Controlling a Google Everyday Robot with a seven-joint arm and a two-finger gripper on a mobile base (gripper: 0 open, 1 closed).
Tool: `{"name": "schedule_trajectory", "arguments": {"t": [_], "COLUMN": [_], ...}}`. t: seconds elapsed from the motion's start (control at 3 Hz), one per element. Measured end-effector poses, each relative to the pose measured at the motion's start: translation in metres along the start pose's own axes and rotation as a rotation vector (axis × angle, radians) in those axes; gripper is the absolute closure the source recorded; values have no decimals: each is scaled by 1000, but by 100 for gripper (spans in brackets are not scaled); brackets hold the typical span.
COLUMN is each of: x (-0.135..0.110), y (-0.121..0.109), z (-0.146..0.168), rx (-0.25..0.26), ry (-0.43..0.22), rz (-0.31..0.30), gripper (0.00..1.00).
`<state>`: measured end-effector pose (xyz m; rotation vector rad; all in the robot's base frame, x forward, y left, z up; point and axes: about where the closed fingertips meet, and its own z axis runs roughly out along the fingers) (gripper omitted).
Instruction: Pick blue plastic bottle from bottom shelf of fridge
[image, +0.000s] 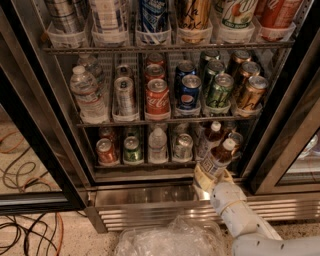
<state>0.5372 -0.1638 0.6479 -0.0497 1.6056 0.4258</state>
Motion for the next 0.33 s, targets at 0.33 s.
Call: {"name": "schedule_trajectory", "arguments": {"t": [0.33], "x": [10], "y": [14], "z": [-20], "rx": [-70], "ry": [38], "rz": [58], "gripper": [100]}}
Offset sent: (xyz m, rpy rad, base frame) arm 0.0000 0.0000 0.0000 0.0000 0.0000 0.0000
